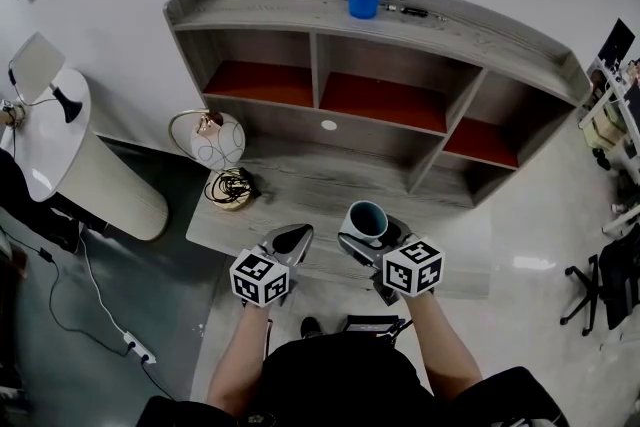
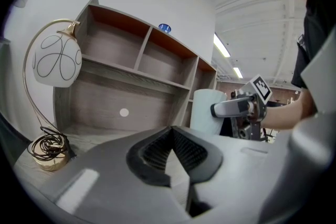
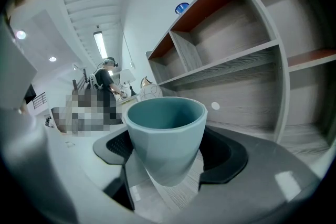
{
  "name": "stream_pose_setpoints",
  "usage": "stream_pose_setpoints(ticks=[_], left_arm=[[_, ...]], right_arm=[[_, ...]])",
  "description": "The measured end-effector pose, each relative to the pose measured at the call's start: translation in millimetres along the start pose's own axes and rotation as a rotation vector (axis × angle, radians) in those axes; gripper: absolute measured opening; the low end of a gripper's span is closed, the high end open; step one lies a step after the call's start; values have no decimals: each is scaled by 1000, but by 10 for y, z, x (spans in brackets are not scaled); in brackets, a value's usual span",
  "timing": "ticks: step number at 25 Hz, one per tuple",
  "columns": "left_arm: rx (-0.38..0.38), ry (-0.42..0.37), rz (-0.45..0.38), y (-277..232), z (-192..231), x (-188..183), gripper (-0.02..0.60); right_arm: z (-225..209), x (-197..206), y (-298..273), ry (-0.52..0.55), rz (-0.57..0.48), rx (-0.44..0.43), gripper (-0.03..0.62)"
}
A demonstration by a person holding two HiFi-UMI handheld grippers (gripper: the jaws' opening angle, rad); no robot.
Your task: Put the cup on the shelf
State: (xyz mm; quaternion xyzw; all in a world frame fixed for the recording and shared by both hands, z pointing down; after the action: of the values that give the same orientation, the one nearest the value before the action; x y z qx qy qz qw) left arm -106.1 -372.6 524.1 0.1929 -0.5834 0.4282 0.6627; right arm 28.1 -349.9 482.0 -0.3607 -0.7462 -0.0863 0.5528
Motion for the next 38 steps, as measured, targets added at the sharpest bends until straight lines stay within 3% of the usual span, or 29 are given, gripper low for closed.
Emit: stream_pose_setpoints(ticks=[12, 20, 29, 38], left_arm=[[-11, 5, 7, -80, -83, 18, 0], [-23, -9, 37, -225, -195, 82, 0], [-45, -104, 86, -410, 32, -18, 0], [-38, -222, 92, -757, 627, -267, 0]], right_arm=[[-92, 31, 57, -7, 15, -34, 387], [-372, 31, 216, -9, 27, -50, 387], [-744, -123, 100, 114, 114, -59, 387], [-1112, -284, -544, 256, 167, -24, 387]])
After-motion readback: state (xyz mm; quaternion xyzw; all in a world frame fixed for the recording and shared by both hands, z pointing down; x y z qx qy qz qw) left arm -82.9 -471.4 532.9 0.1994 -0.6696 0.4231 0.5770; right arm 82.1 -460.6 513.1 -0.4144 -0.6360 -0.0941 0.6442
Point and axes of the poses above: the fingertips, and each gripper's own axes: y backward along the fingers, z to its left, x out of its underside, the point moved 3 cm from there along y, backward along the fingers, and after that the axes turned 3 degrees about -x, right-handed, at the moved point
